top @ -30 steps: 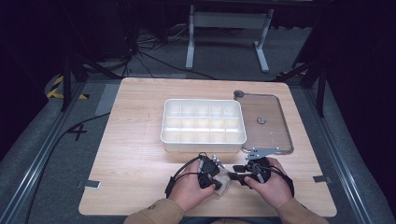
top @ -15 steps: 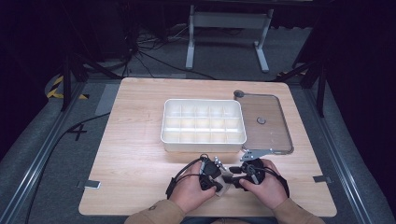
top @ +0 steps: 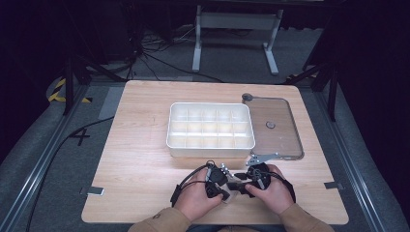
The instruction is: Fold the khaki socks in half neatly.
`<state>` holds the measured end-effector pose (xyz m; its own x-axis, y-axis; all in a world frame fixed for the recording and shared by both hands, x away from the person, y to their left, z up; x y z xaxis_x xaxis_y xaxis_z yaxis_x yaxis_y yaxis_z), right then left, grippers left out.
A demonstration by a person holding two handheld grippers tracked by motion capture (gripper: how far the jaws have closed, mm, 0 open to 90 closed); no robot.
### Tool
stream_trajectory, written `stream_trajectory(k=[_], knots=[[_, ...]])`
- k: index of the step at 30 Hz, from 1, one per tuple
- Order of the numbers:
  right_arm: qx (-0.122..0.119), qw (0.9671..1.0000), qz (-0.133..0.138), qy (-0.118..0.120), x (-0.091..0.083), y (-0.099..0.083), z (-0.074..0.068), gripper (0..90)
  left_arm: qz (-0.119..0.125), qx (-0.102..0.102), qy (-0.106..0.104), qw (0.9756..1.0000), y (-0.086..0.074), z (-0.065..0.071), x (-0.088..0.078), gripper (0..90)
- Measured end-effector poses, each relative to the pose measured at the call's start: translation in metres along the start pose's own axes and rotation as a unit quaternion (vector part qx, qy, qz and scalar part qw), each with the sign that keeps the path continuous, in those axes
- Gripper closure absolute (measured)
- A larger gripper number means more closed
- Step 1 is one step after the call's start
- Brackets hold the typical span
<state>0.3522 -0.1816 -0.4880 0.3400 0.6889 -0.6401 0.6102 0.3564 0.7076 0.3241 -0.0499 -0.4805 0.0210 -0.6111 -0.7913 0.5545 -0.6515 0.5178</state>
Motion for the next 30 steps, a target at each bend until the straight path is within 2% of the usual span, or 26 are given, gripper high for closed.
stream_trajectory(k=[8, 12, 13, 17, 22, 26, 29, 30], knots=[[0.018, 0.9996, -0.007, 0.019, 0.0047, -0.0017, 0.0018, 48.3, -0.007, -0.002, -0.001, 1.0, -0.003, 0.0006, 0.0009, 89.5], [0.025, 0.9992, -0.005, 0.032, 0.0055, -0.002, 0.0014, 52.0, -0.012, -0.005, -0.004, 0.9999, -0.0041, 0.0007, 0.001, 89.5], [0.025, 0.9991, -0.006, 0.033, 0.0057, -0.0024, 0.0018, 53.3, -0.005, -0.006, -0.005, 1.0, -0.0039, 0.0006, 0.0019, 89.4], [0.04, 0.9979, -0.005, 0.052, 0.006, -0.003, 0.0032, 58.0, -0.006, -0.007, -0.005, 0.9999, -0.004, 0.0006, 0.0018, 89.5], [0.045, 0.9971, -0.007, 0.061, 0.0063, -0.0026, 0.0028, 64.9, -0.011, -0.004, -0.004, 0.9999, -0.0038, 0.0003, 0.0012, 89.3], [0.038, 0.9974, -0.005, 0.061, 0.0047, -0.0005, 0.0008, 72.4, -0.012, -0.002, -0.007, 0.9999, -0.004, 0.0008, 0.0014, 87.8], [0.031, 0.9979, -0.005, 0.057, 0.0042, 0.0009, -0.0004, 73.7, -0.008, -0.005, -0.008, 0.9999, -0.0044, 0.0013, 0.0024, 86.8], [0.032, 0.9979, -0.007, 0.055, 0.0038, 0.0015, -0.0006, 74.3, -0.013, -0.002, -0.01, 0.9999, -0.0044, 0.0015, 0.0013, 86.2]])
Point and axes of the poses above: each handheld gripper's, and its own axes: x roughly forward along the jaws, y roughly out of its top, z roughly to its right, the point moved 5 cm from there along x, roughly forward along the jaws, and after that the axes turned 6 degrees about z, right-handed, at the moved point
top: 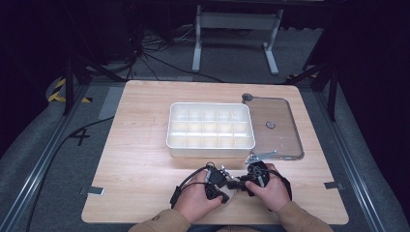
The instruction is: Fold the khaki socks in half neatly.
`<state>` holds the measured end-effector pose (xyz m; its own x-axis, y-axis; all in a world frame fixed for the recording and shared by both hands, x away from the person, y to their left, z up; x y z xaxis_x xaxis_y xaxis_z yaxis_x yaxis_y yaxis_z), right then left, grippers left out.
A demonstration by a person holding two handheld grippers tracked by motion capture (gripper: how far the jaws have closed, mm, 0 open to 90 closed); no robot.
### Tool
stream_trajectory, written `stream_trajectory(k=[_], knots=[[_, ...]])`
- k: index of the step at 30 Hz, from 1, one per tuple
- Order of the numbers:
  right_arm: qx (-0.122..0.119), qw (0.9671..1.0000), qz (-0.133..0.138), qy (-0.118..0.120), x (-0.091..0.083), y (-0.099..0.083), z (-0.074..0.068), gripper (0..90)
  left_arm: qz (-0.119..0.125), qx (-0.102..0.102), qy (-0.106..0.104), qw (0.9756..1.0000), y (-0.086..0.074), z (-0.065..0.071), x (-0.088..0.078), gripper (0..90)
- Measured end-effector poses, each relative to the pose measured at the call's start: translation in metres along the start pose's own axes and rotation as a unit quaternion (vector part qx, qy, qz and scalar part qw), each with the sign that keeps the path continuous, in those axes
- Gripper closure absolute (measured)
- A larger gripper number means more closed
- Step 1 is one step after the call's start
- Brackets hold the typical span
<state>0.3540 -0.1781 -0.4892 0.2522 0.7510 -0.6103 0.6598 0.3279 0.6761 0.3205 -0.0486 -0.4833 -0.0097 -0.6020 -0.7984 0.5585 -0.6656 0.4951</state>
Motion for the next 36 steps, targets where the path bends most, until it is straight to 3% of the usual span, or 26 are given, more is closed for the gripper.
stream_trajectory(k=[7, 12, 24, 36], knots=[[0.005, 0.9999, 0.007, 0.005, -0.004, 0.003, -0.001, 75.2, -0.002, -0.001, -0.002, 1.0, 0.0, 0.0, -0.005, 82.9], [0.011, 0.9999, 0.011, 0.005, -0.012, 0.007, 0.0, 75.3, 0.013, -0.004, 0.0, 0.9999, 0.002, -0.003, -0.016, 81.3], [-0.001, 0.9995, 0.033, -0.002, -0.032, 0.017, 0.0, 75.2, 0.044, -0.026, 0.04, 0.9979, -0.002, -0.026, -0.053, 79.7], [0.001, 0.9986, 0.051, -0.01, -0.046, 0.021, 0.005, 75.1, 0.054, -0.045, 0.058, 0.9958, -0.006, -0.039, -0.074, 78.5]])
Point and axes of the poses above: each handheld gripper's, and its own axes: x roughly forward along the jaws, y roughly out of its top, z roughly to its right, the point moved 5 cm from there along x, roughly forward along the jaws, and after that the axes turned 6 degrees about z, right-handed, at the moved point
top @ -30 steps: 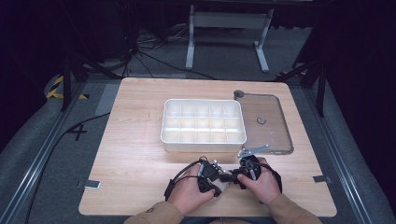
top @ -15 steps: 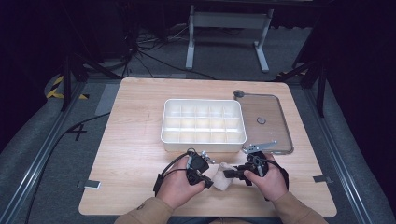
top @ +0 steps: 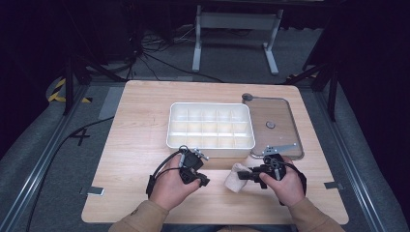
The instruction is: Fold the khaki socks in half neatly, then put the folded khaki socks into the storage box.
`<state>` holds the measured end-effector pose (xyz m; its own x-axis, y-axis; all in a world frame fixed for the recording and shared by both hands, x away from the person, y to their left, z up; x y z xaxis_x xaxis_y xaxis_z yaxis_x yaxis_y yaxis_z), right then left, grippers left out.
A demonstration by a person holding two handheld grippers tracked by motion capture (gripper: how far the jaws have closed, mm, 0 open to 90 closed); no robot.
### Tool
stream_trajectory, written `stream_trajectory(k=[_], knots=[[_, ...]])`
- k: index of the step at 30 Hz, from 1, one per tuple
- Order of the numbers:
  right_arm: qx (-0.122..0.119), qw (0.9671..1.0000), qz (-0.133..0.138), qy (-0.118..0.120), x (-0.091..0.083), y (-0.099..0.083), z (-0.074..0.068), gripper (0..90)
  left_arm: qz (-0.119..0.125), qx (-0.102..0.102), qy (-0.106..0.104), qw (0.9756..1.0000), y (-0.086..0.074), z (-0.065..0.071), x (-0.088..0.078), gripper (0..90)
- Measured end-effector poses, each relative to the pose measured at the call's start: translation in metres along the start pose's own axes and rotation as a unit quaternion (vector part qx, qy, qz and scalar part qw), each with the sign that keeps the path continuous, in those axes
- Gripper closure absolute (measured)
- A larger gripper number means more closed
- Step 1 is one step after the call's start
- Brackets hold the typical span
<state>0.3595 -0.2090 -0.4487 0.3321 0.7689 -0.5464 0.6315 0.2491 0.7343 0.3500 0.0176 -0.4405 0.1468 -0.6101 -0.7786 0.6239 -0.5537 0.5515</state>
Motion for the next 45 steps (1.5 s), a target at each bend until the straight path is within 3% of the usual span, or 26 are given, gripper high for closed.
stream_trajectory(k=[6, 21, 25, 35, 45], knots=[[0.002, 1.0, 0.006, -0.005, -0.006, 0.001, 0.003, 75.0, 0.009, -0.003, 0.016, 0.9998, 0.001, -0.011, -0.009, 77.9], [-0.007, 0.9997, 0.019, -0.01, -0.019, 0.01, 0.007, 74.9, 0.024, -0.025, 0.032, 0.9989, -0.006, -0.029, -0.029, 76.9], [-0.014, 0.9997, 0.021, -0.004, -0.024, 0.016, 0.006, 74.8, 0.031, -0.032, 0.033, 0.9985, -0.008, -0.034, -0.034, 76.9], [-0.028, 0.9994, 0.01, -0.016, -0.042, 0.04, 0.015, 74.7, 0.046, -0.048, 0.037, 0.9971, -0.012, -0.042, -0.043, 76.8], [-0.054, 0.9984, 0.005, -0.016, -0.046, 0.06, 0.018, 74.7, 0.063, -0.055, 0.042, 0.9956, -0.023, -0.047, -0.059, 76.0]])
Point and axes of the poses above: each handheld gripper's, and its own axes: x roughly forward along the jaws, y roughly out of its top, z roughly to its right, the point moved 5 cm from there along x, roughly forward along the jaws, and after that the axes turned 6 degrees about z, right-handed, at the moved point
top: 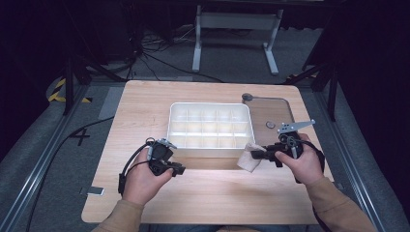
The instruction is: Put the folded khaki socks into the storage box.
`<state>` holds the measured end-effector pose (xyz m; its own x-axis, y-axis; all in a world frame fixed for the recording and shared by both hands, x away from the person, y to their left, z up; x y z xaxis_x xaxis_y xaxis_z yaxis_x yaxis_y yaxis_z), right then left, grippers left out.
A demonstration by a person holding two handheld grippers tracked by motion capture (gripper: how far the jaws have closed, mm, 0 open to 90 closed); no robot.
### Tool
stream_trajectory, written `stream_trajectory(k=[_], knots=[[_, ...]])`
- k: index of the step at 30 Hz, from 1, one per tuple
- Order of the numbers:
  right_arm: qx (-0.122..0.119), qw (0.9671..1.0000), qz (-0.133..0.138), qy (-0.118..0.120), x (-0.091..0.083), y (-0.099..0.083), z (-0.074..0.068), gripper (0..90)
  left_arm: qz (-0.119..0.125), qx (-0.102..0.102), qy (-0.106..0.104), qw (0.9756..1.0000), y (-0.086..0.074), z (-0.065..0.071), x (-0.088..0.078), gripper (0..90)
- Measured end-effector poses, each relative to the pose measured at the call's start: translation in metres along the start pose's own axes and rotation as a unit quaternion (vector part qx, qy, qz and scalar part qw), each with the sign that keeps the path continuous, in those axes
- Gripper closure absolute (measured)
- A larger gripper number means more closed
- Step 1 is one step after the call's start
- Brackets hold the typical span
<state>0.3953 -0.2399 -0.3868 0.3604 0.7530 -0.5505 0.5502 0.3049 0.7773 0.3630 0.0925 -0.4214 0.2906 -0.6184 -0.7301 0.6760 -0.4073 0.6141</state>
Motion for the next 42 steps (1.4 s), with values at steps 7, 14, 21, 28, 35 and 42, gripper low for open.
stream_trajectory(k=[7, 14, 21, 28, 35, 42], knots=[[-0.012, 0.9998, -0.018, -0.001, -0.001, 0.014, 0.009, 74.6, 0.008, -0.019, 0.014, 0.9997, -0.011, -0.007, -0.011, 75.7], [-0.023, 0.9991, -0.036, -0.003, 0.0, 0.028, 0.016, 74.6, 0.017, -0.037, 0.024, 0.9989, -0.021, -0.014, -0.022, 75.4], [-0.038, 0.9979, -0.053, -0.004, 0.005, 0.041, 0.018, 74.6, 0.024, -0.053, 0.033, 0.9978, -0.032, -0.021, -0.033, 75.1], [-0.058, 0.9948, -0.083, -0.012, 0.015, 0.053, 0.023, 74.6, 0.032, -0.059, 0.033, 0.9972, -0.033, -0.024, -0.037, 75.0], [-0.081, 0.9905, -0.109, -0.024, 0.024, 0.064, 0.025, 74.6, 0.03, -0.056, 0.033, 0.9974, -0.032, -0.028, -0.037, 74.8], [-0.1, 0.9846, -0.139, -0.036, 0.031, 0.073, 0.027, 74.6, 0.031, -0.055, 0.029, 0.9976, -0.029, -0.027, -0.036, 74.8]])
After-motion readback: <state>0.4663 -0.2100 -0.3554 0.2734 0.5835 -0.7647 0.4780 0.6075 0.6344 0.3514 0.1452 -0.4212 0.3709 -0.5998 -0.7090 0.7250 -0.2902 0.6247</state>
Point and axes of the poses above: each handheld gripper's, and its own axes: x roughly forward along the jaws, y roughly out of its top, z roughly to its right, the point moved 5 cm from there along x, roughly forward along the jaws, and after that the axes turned 6 degrees about z, right-handed, at the moved point
